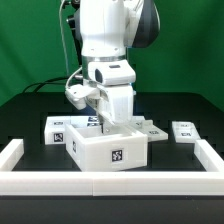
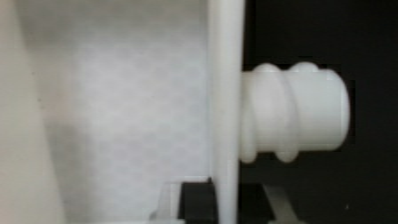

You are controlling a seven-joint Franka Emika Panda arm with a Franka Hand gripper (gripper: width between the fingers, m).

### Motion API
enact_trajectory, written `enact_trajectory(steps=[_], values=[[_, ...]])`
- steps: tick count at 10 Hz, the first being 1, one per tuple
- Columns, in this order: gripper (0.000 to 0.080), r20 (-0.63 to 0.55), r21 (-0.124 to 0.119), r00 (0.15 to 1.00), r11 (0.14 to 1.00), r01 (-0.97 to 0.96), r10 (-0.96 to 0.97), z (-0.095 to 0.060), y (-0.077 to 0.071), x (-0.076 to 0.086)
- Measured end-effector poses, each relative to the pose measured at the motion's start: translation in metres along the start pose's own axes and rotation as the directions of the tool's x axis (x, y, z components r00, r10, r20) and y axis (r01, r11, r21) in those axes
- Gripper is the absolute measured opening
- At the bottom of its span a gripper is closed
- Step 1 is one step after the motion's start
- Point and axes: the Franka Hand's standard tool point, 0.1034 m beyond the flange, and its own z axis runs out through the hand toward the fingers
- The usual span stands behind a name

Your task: Assemble cabinet

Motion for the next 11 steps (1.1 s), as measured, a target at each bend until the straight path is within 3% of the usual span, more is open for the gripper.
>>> enact_trajectory(steps=[3,8,11], values=[[0.0034,-0.005,-0.003,0.984,0.984,-0.181,0.181,0.0,0.01,0.012],[0.0034,-0.026,-0.038,0.953,0.953,-0.302,0.301,0.0,0.061,0.055],[0.0034,-0.036,-0.032,0.943,0.942,-0.333,0.332,-0.002,0.087,0.08]])
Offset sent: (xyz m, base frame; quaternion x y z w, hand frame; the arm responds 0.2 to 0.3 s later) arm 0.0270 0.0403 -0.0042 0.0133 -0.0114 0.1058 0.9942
